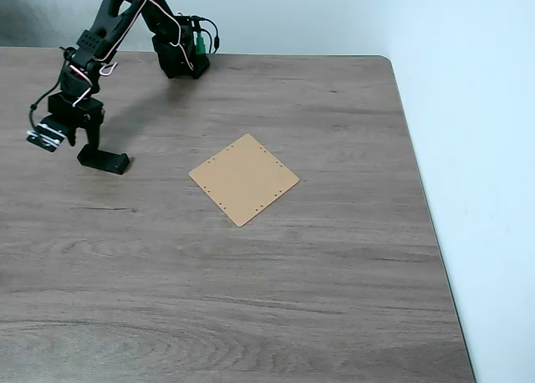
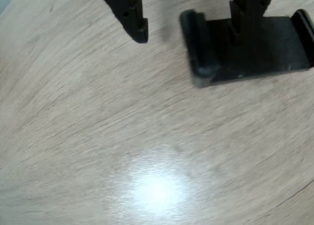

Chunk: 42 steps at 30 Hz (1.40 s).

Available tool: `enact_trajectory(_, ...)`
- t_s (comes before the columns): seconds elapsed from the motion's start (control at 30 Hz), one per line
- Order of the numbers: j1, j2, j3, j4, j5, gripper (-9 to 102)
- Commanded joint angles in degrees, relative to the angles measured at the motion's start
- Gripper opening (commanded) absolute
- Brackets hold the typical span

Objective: Grasp a black block and then place it on the board.

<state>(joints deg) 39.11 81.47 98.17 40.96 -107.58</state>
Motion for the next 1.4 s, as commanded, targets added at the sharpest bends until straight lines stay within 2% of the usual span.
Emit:
enact_trajectory(0.0,0.4,0.3,-3.0,1.0,-0.7,21)
enact_trajectory(0.33,0.7,-4.0,-5.6,0.6,-1.4,18)
enact_trajectory(0.47,0.2,-5.0,-5.1,-0.8,-0.8,0)
enact_trajectory(0.83,-0.4,-5.8,-3.7,-1.0,0.3,0)
enact_trajectory(1.07,-3.1,1.8,-1.6,4.2,7.6,0)
enact_trajectory(1.37,-10.8,18.3,0.6,15.4,22.6,0)
